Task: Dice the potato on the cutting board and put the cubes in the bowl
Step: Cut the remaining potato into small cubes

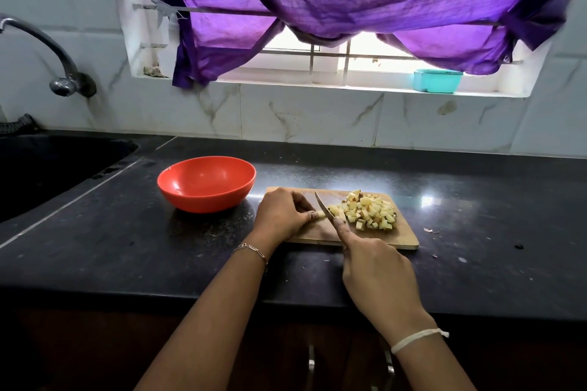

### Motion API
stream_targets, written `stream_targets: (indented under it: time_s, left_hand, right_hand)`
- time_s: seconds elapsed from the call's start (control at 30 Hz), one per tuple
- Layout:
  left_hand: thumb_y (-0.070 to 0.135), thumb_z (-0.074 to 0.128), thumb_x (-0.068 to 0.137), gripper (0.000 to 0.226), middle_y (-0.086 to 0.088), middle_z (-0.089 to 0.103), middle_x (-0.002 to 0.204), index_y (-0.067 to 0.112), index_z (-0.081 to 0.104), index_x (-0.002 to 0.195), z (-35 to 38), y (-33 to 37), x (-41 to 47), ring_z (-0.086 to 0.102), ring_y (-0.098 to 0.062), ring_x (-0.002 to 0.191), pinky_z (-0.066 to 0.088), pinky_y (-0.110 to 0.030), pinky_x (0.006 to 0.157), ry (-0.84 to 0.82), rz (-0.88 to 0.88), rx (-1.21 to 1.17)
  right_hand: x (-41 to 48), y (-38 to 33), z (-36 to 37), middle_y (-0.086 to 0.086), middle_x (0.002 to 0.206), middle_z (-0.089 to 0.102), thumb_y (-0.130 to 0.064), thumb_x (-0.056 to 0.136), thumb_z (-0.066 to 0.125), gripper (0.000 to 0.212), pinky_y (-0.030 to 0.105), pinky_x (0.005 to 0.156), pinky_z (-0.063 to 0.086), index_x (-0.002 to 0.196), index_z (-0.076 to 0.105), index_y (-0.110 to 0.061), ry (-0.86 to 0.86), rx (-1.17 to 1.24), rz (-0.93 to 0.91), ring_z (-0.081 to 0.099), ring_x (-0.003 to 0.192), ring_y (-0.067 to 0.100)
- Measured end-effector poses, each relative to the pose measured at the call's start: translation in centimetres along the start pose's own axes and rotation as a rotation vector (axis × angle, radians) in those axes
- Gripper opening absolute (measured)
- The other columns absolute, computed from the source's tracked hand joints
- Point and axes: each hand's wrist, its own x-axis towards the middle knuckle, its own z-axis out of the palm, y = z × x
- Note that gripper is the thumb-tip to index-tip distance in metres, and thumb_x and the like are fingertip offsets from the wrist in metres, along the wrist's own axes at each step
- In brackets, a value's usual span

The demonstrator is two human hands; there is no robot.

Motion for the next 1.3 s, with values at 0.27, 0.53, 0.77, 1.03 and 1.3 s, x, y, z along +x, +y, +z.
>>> stream_targets:
  time_s: [0.27,0.53,0.77,1.03,1.3]
  left_hand:
    - [0.035,0.080,0.076,0.015,0.006,0.074,0.086,0.024,0.077,0.086,0.0,0.0,0.1,0.058,-0.003,0.072,0.041,-0.015,0.068,-0.013,-0.013,0.021]
    - [0.030,0.080,0.075,0.012,0.005,0.074,0.084,0.022,0.077,0.084,-0.2,-0.3,-0.1,0.064,-0.004,0.077,0.043,-0.014,0.069,-0.036,-0.009,-0.055]
    - [0.027,0.080,0.073,0.014,0.001,0.075,0.084,0.019,0.078,0.084,-0.4,-0.6,-0.1,0.066,-0.010,0.081,0.049,-0.022,0.076,-0.013,-0.003,-0.081]
    - [0.023,0.080,0.075,0.009,0.000,0.075,0.085,0.018,0.079,0.083,-0.5,-0.8,0.0,0.068,-0.013,0.083,0.053,-0.029,0.079,-0.013,-0.012,-0.080]
    - [0.029,0.084,0.071,0.016,-0.001,0.075,0.089,0.017,0.078,0.080,-0.5,-0.7,-0.2,0.067,-0.011,0.088,0.051,-0.026,0.080,0.038,-0.039,-0.077]
  right_hand:
    - [1.0,-1.7,0.0,0.000,0.115,0.064,-0.006,0.097,0.033,0.060,0.031,0.074,0.046,0.152,0.022,-0.026,-0.051,-0.155,-0.054,0.063,0.102,0.021]
    - [0.3,-1.5,0.1,0.001,0.111,0.064,-0.012,0.096,0.041,0.066,0.029,0.071,0.046,0.153,0.016,-0.033,-0.016,-0.038,0.047,0.062,0.097,0.019]
    - [-0.6,-1.2,0.2,-0.003,0.107,0.064,-0.017,0.098,0.037,0.064,0.032,0.069,0.044,0.151,0.011,-0.042,-0.018,-0.026,0.008,0.062,0.098,0.019]
    - [0.3,-2.0,0.1,-0.001,0.111,0.065,-0.009,0.098,0.035,0.061,0.031,0.071,0.044,0.153,0.018,-0.031,-0.059,-0.133,-0.059,0.062,0.100,0.020]
    - [0.6,-2.4,0.7,-0.001,0.108,0.065,-0.008,0.095,0.039,0.066,0.030,0.071,0.047,0.153,0.016,-0.030,-0.030,-0.069,0.012,0.063,0.097,0.020]
